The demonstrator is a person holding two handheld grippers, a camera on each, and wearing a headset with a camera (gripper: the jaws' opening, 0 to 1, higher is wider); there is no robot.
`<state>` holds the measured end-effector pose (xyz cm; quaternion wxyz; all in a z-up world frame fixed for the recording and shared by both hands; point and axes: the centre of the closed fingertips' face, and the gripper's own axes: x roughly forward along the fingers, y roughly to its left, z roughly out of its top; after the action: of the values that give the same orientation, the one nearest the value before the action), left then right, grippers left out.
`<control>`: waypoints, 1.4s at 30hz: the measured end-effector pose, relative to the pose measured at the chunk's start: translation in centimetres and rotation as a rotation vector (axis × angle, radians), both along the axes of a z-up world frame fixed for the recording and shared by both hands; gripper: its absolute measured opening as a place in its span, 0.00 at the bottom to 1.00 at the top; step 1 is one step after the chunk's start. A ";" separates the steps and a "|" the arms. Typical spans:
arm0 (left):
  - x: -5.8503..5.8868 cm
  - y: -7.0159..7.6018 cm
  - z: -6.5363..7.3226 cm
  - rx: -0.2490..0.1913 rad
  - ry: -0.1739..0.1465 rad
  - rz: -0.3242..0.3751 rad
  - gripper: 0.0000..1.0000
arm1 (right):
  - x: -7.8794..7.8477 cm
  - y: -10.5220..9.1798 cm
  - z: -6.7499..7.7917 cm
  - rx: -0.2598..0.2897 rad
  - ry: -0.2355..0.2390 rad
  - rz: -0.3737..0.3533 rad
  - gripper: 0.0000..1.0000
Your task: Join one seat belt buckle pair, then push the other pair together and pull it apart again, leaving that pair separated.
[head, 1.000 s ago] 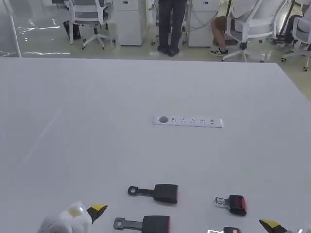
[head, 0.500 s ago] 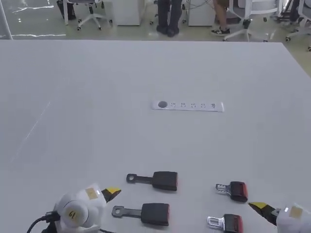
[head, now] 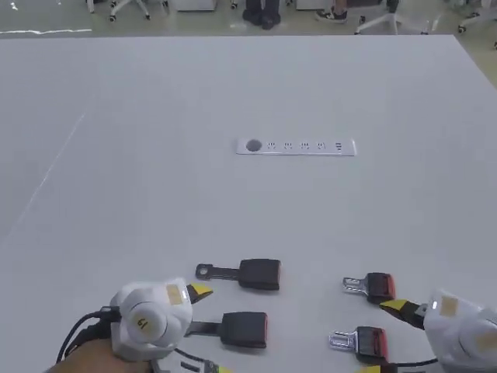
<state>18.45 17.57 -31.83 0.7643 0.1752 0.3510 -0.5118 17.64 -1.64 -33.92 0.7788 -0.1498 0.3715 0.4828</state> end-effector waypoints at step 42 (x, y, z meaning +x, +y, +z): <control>1.1 -1.0 -5.9 0.145 -0.057 -0.401 0.34 | -0.4 -1.7 -3.3 -0.241 0.029 0.295 0.36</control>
<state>19.53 16.58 -37.71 0.6420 0.3105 0.3233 -0.6220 17.28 -3.37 -37.21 0.6704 -0.2880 0.4121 0.5457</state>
